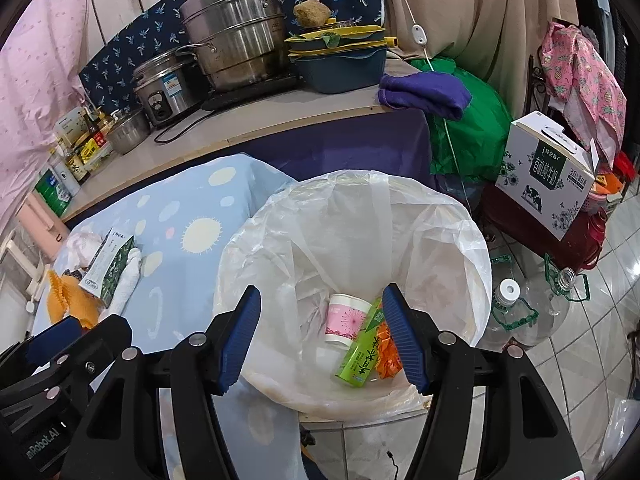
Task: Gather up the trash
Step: 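Move both tools back toward the orange foam net on the table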
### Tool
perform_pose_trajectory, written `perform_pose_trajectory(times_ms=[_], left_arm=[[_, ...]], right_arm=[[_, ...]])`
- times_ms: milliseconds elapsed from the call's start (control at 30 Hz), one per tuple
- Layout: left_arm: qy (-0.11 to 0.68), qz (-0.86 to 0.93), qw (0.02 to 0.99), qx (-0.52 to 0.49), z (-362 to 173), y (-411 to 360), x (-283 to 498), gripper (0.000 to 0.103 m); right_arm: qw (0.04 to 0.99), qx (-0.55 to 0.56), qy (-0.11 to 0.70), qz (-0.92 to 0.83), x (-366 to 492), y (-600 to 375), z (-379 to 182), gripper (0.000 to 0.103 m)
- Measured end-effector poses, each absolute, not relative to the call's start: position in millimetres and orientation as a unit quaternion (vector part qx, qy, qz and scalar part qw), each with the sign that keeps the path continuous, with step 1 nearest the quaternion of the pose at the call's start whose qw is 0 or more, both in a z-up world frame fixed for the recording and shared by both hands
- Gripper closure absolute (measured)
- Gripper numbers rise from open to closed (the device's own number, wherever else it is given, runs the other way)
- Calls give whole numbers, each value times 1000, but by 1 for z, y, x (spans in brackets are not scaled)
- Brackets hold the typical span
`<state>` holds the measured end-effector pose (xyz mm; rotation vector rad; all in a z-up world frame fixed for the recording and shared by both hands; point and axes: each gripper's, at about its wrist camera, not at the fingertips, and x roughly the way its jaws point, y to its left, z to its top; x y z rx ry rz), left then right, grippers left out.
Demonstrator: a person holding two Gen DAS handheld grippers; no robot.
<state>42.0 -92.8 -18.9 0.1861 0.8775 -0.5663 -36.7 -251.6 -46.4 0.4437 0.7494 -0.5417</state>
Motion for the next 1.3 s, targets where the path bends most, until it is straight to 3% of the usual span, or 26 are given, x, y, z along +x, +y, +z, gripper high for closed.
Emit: perform_pose_trajectory(times_ms=[1300], left_arm=[[444, -101, 890, -3, -41, 81, 103, 15]], right_arm=[[896, 132, 399, -144, 51, -124, -44, 42]])
